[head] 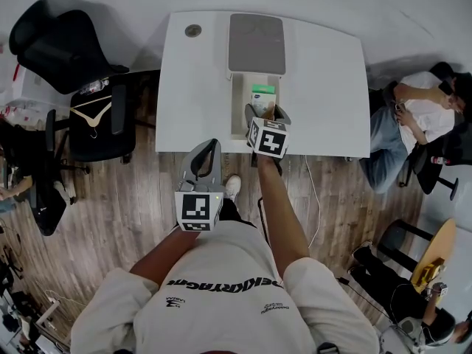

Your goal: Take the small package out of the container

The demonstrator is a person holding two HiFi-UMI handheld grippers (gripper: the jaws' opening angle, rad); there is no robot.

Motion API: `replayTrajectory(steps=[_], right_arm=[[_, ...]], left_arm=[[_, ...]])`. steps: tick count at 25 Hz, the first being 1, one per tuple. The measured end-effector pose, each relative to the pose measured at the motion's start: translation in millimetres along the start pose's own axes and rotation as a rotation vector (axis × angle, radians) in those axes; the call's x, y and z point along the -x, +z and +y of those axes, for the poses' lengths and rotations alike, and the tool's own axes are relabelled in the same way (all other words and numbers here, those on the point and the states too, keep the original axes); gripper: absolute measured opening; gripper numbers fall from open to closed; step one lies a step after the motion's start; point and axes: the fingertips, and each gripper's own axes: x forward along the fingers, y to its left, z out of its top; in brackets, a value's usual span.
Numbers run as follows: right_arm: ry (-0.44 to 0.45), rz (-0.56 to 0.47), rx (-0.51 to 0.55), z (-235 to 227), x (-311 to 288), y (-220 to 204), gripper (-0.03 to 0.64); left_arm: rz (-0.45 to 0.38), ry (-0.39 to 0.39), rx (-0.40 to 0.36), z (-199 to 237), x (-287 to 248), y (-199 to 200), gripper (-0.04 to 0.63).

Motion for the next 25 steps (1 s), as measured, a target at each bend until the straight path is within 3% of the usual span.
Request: replayTrajectory(steps=[25], right_arm=[[0.019, -0.229, 0.039, 28, 122, 24, 0.344]], left_arm=[[-0.088, -0.037, -0.007, -18, 52, 25, 0.003]])
